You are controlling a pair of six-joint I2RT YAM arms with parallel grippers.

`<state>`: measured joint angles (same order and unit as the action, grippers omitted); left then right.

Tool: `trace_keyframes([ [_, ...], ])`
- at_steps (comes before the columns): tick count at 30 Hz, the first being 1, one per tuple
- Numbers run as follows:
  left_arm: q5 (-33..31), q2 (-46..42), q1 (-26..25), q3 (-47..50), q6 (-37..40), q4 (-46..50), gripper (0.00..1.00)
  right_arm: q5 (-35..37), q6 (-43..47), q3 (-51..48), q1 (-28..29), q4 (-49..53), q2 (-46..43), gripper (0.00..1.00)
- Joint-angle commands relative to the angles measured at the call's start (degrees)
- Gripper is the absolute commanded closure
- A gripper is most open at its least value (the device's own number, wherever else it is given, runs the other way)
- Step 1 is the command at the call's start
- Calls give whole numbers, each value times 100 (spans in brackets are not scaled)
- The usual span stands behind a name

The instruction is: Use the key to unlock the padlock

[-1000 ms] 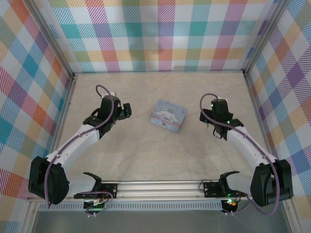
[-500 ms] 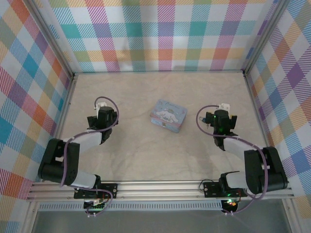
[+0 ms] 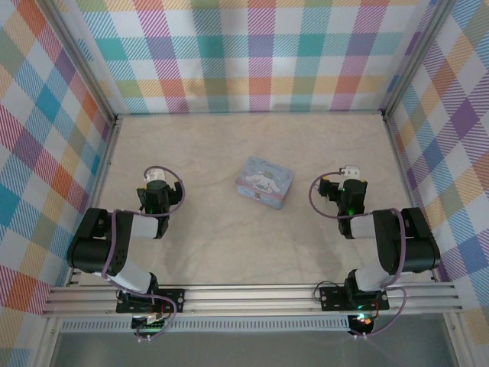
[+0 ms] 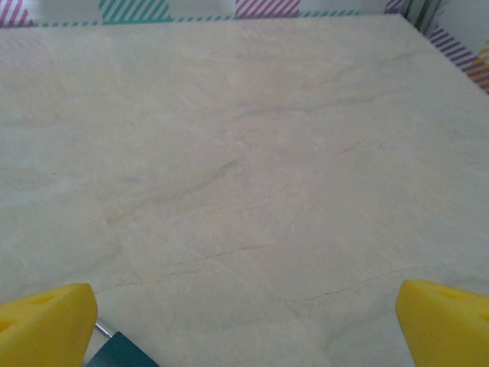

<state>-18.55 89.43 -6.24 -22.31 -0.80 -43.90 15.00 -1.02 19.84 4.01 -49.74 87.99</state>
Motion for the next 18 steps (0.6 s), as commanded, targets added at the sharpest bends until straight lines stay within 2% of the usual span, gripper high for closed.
trace_keyframes([
  [1, 219, -5, 60, -58, 15, -413, 0, -380, -98, 220, -64, -19, -37, 0],
  [18, 204, 4, 53, -37, 18, -471, 0, -507, -118, 254, -151, -7, -9, 0],
])
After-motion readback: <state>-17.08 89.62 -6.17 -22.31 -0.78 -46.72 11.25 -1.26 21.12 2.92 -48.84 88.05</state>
